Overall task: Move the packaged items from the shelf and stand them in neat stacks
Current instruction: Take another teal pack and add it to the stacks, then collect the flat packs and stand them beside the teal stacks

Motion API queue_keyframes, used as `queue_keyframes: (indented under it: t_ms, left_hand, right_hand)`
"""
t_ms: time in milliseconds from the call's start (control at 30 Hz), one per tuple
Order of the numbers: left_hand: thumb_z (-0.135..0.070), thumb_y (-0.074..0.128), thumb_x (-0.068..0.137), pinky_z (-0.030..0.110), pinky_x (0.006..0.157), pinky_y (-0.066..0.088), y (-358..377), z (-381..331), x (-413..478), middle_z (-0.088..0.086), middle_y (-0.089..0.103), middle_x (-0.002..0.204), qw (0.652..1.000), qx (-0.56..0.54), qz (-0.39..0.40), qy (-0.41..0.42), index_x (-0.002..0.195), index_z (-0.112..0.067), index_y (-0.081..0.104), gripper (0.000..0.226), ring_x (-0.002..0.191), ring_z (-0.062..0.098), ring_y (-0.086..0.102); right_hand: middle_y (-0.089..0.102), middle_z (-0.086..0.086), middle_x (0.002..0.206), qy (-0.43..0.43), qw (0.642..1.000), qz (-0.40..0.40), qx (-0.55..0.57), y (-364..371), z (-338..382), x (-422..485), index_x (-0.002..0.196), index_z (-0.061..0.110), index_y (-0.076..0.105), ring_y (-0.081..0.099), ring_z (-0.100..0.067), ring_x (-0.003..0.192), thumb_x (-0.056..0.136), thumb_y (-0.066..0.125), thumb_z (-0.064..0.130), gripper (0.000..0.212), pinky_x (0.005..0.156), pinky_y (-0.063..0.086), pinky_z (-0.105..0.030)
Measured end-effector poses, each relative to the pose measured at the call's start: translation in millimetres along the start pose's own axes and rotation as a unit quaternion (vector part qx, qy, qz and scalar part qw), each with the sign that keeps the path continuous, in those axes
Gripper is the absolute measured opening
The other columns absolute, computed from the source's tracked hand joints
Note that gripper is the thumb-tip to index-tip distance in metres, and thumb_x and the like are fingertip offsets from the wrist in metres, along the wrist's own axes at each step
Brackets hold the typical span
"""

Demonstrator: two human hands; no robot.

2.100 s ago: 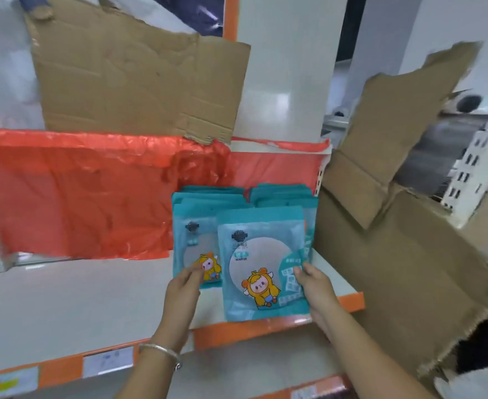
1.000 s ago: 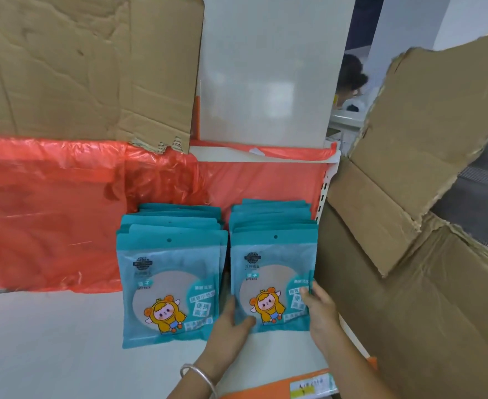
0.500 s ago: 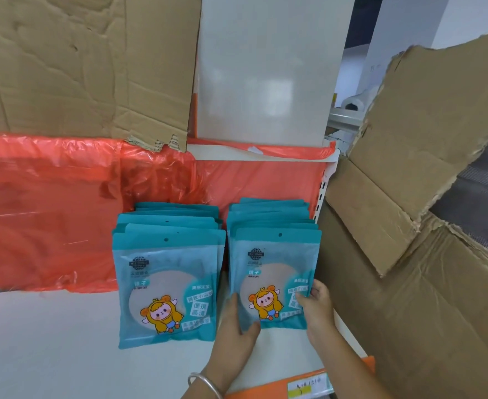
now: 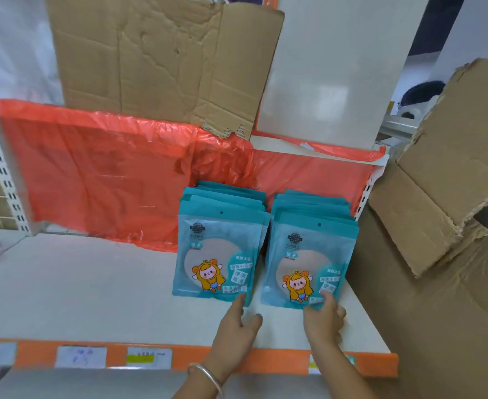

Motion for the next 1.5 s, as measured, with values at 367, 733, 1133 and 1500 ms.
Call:
queue_keyframes:
  t_ms: [367, 733, 1133, 1500]
  left_hand:
    - [-0.014, 0.054, 0.091, 0.021, 0.092, 0.038, -153, 45, -76, 0.007, 0.052, 0.132, 0.984, -0.071, -0.155, -0.049, 0.135, -0.016, 0.044, 0.045, 0.112, 0.009, 0.048]
    - [-0.042, 0.059, 0.068, 0.016, 0.087, 0.047, -403, 92, -201, 0.000, 0.065, 0.109, 0.929, -0.084, -0.352, -0.080, 0.121, -0.021, 0.051, 0.057, 0.098, 0.012, 0.061]
    - [-0.011, 0.049, 0.092, 0.016, 0.077, 0.041, -585, 154, -257, -0.003, 0.057, 0.114, 0.907, -0.056, -0.410, -0.077, 0.127, -0.014, 0.049, 0.035, 0.102, 0.007, 0.052]
    - [-0.009, 0.049, 0.093, 0.006, 0.060, 0.043, -698, 177, -172, -0.006, 0.058, 0.097, 0.910, -0.081, -0.401, -0.070, 0.126, -0.012, 0.046, 0.033, 0.086, 0.001, 0.055]
  right_hand:
    - [0.054, 0.001, 0.113, -0.125, 0.971, 0.201, 0.017, 116, 82, -147, 0.111, 0.021, 0.062, 0.053, -0.027, 0.111, 0.085, 0.053, 0.007, 0.031, 0.098, 0.041, -0.043]
    - [0.054, -0.001, 0.125, -0.242, 0.886, 0.390, -0.067, 273, 190, -387, 0.117, 0.026, 0.062, 0.047, -0.024, 0.121, 0.085, 0.054, 0.017, 0.034, 0.098, 0.034, -0.031]
    - [0.058, -0.005, 0.123, -0.272, 0.836, 0.469, -0.080, 390, 258, -550, 0.115, 0.023, 0.063, 0.051, -0.024, 0.117, 0.084, 0.055, 0.020, 0.032, 0.088, 0.041, -0.029]
    - [0.063, -0.014, 0.106, -0.216, 0.825, 0.520, -0.036, 517, 347, -552, 0.100, 0.009, 0.066, 0.057, -0.029, 0.101, 0.081, 0.046, 0.018, 0.029, 0.097, 0.040, -0.040]
Point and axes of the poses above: each hand's wrist, its own x-axis towards the middle knuckle, its own y-axis out of the palm, z = x × y, the point moved 5 cm from there along x, towards the middle knuckle
